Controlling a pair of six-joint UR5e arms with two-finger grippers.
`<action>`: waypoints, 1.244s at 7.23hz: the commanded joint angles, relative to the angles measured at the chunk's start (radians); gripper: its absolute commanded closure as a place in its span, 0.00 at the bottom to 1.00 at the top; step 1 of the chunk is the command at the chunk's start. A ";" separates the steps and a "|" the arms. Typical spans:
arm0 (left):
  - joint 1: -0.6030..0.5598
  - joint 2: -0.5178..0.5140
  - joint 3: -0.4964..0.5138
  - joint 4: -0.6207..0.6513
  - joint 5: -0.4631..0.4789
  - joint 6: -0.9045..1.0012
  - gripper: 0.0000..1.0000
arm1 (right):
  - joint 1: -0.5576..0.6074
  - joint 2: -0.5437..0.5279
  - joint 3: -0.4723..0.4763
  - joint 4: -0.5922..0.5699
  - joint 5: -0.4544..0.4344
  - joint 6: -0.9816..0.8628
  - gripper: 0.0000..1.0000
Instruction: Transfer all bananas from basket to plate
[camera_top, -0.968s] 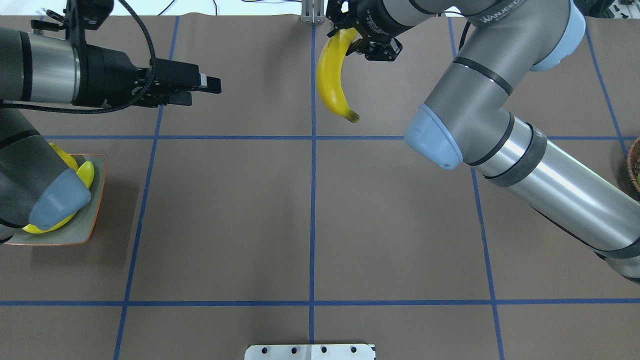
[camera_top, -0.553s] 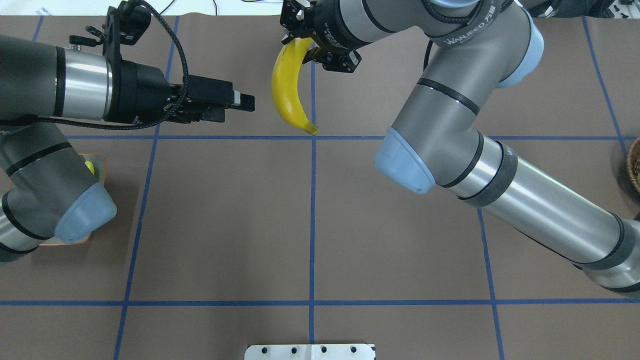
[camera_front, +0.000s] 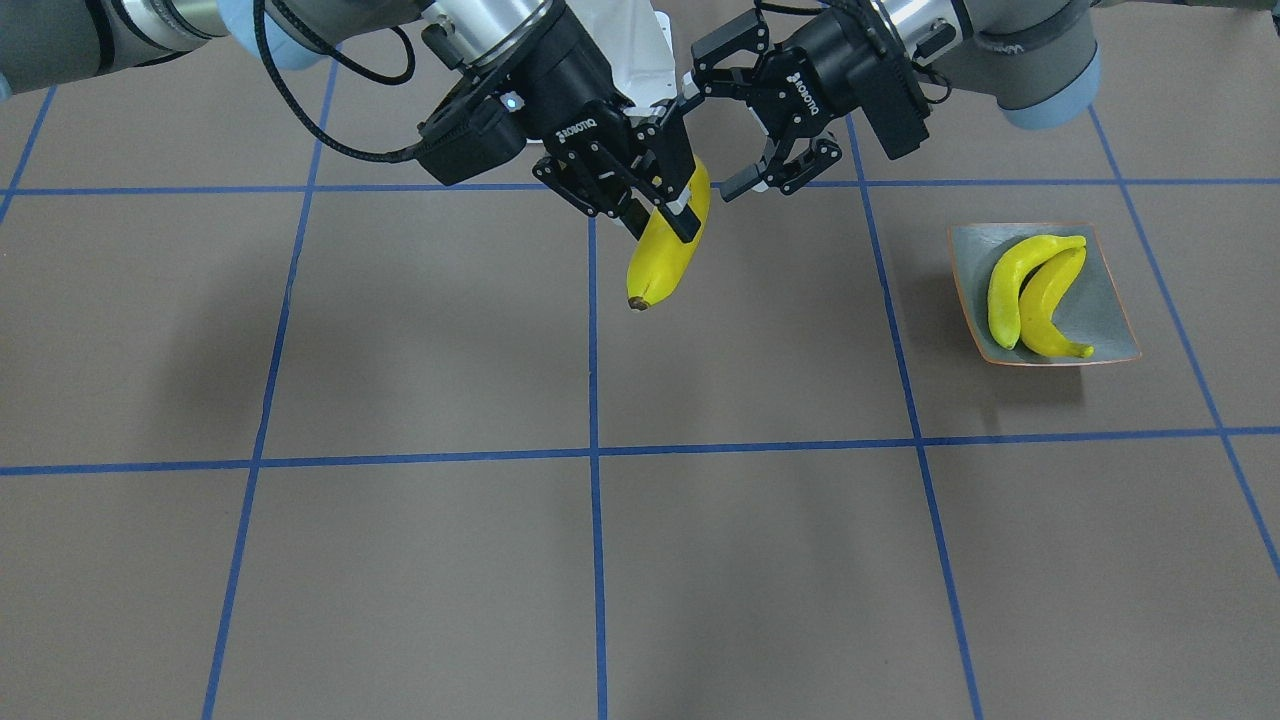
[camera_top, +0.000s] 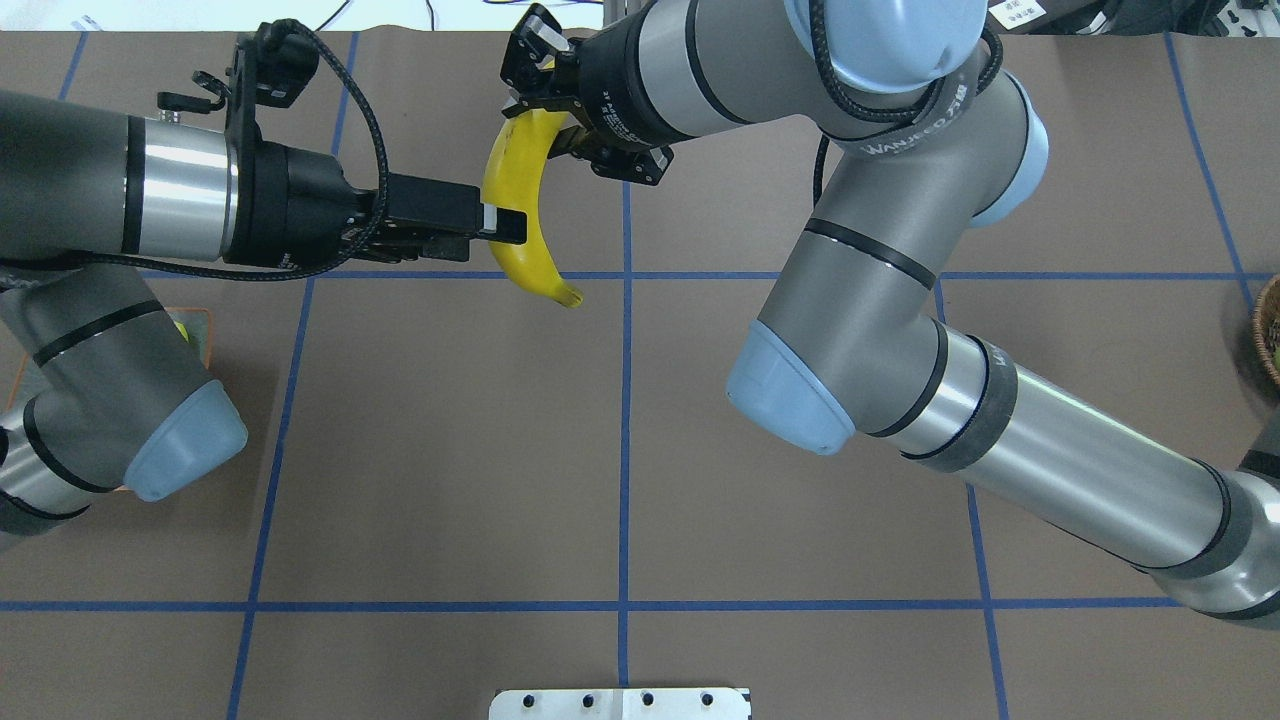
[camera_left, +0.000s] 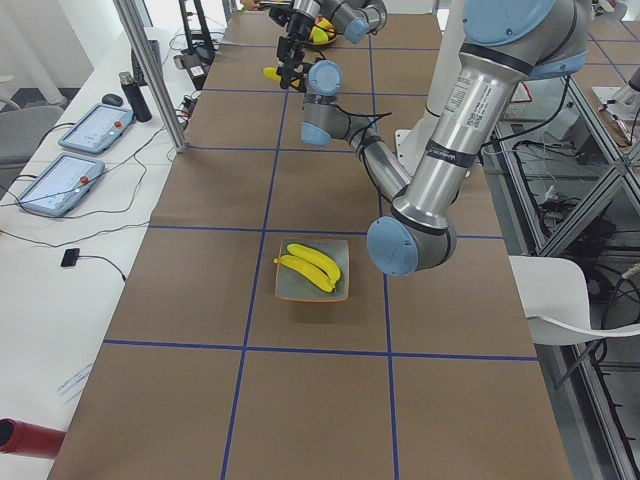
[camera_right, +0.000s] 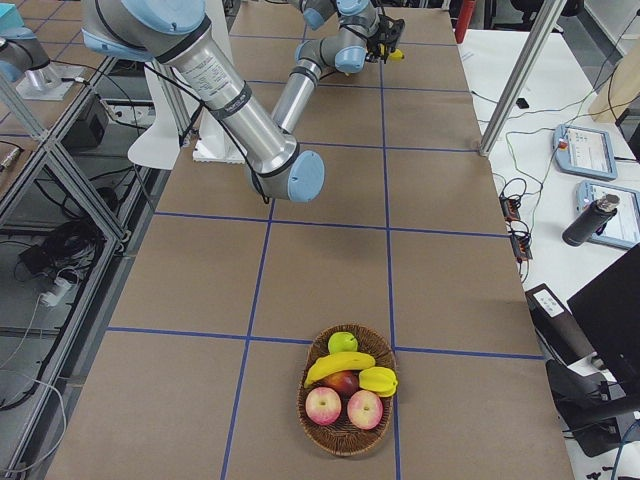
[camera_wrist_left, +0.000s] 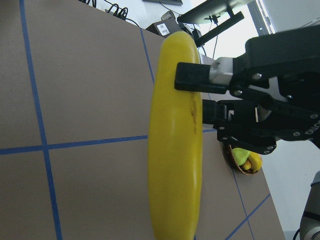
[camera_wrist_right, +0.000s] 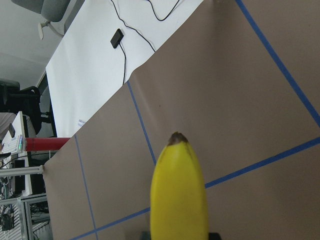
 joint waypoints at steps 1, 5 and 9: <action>-0.001 -0.004 -0.002 -0.003 0.000 0.002 0.41 | -0.020 -0.005 0.019 0.001 -0.017 0.017 1.00; -0.001 -0.004 -0.008 -0.004 -0.001 0.000 1.00 | -0.026 -0.004 0.018 -0.001 -0.028 -0.012 0.68; -0.001 0.009 -0.005 -0.003 0.000 0.002 1.00 | 0.001 -0.049 0.071 -0.014 -0.022 -0.159 0.00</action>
